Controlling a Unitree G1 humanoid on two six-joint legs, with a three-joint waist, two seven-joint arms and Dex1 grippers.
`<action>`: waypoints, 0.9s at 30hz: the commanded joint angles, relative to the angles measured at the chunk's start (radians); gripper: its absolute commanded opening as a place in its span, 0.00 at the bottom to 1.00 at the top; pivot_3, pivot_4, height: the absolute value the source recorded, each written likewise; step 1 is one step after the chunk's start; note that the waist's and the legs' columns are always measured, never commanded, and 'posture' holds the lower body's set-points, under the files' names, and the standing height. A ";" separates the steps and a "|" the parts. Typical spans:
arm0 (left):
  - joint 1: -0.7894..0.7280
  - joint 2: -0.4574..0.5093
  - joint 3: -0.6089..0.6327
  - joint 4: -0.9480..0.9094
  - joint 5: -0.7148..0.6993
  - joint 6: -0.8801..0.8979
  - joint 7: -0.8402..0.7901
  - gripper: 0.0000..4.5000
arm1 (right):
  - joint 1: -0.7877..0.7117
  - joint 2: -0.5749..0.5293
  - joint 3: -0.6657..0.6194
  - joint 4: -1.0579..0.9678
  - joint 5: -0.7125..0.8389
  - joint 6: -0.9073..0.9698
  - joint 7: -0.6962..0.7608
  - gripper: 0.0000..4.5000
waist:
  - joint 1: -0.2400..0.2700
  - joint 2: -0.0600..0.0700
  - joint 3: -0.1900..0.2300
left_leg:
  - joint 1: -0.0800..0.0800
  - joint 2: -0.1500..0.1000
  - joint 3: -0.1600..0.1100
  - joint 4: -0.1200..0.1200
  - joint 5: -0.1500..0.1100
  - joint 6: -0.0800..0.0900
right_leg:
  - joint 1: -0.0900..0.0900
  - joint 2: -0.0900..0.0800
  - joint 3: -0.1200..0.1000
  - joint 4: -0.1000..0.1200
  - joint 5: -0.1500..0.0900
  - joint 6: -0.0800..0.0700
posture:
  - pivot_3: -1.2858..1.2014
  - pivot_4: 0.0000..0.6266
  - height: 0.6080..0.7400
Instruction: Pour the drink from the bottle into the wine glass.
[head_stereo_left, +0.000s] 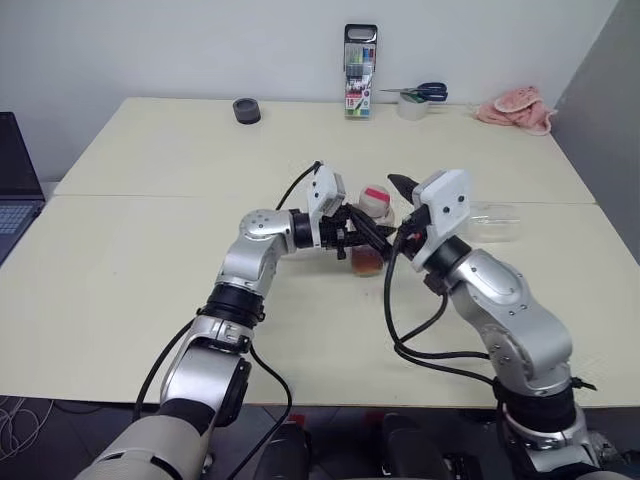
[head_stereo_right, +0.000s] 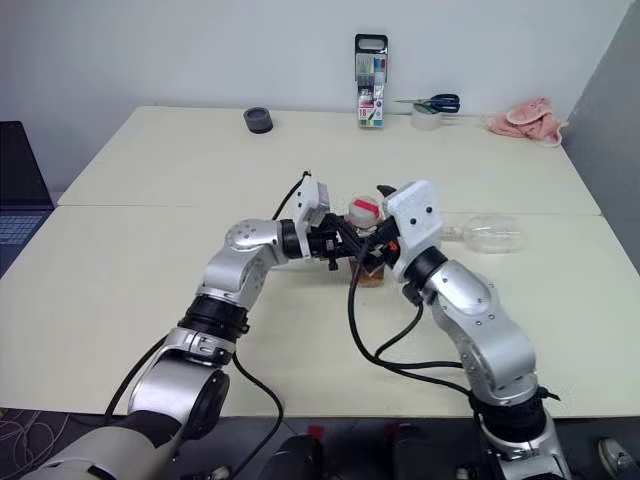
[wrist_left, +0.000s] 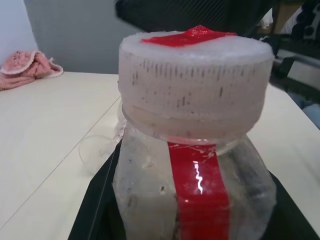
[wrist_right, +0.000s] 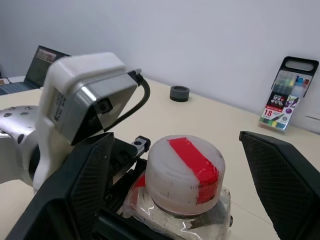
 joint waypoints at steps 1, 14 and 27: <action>-0.025 -0.004 0.002 -0.020 -0.004 -0.034 -0.012 0.39 | -0.022 0.023 -0.008 0.000 -0.031 -0.038 -0.020 0.95 | -0.002 0.000 0.000 | 0.000 0.000 0.000 0.000 0.000 0.000 | 0.000 0.000 0.000 0.000 0.000 0.000 | 0.52 0.24 1.00; -0.014 0.007 -0.004 -0.015 0.011 -0.059 -0.021 0.39 | -0.017 0.055 -0.013 0.034 -0.039 -0.065 0.011 0.64 | -0.007 0.000 0.000 | 0.000 0.000 0.000 0.000 0.000 0.000 | 0.000 0.000 0.000 0.001 0.000 0.000 | 0.52 0.24 1.00; -0.012 0.051 -0.015 -0.008 0.008 -0.052 -0.117 0.39 | -0.298 -0.274 -0.015 0.400 0.193 -0.143 0.766 0.43 | -0.017 0.000 0.000 | 0.003 0.001 0.000 0.000 -0.002 0.005 | 0.002 0.001 -0.001 0.001 0.000 0.000 | 0.52 0.24 1.00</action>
